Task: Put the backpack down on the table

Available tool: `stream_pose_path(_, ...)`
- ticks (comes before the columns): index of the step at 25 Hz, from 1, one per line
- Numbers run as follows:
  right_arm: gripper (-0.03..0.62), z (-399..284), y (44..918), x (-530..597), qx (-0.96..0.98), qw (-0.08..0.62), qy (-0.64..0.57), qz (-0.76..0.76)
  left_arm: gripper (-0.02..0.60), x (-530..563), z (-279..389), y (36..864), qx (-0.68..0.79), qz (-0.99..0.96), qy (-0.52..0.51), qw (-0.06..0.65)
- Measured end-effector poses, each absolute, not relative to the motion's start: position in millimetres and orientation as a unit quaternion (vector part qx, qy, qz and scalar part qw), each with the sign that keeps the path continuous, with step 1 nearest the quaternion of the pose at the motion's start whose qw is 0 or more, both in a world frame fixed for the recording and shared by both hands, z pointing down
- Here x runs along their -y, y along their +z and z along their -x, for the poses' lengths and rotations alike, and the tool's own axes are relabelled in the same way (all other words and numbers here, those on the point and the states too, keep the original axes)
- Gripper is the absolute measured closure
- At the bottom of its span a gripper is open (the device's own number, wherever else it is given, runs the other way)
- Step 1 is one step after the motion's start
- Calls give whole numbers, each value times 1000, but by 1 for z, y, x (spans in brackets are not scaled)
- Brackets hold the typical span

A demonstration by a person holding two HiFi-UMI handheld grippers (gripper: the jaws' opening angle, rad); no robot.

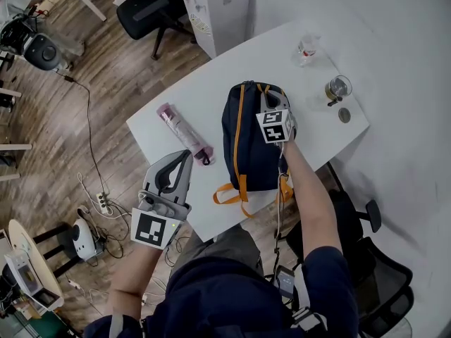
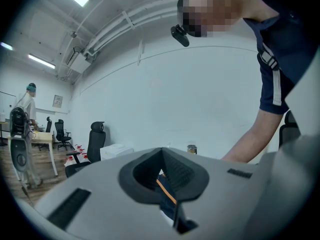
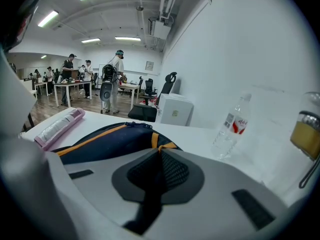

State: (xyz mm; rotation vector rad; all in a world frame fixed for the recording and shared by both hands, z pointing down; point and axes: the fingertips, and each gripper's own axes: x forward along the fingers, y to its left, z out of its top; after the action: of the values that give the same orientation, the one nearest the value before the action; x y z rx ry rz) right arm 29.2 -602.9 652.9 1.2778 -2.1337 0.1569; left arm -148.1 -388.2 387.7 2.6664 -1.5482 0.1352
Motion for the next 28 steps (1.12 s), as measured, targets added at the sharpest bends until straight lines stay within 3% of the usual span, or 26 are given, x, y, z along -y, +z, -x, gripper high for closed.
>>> stream_pose_path(28, 568, -29, 655, 607, 808, 334, 43, -484, 578, 395, 154, 397, 506, -860, 53, 36)
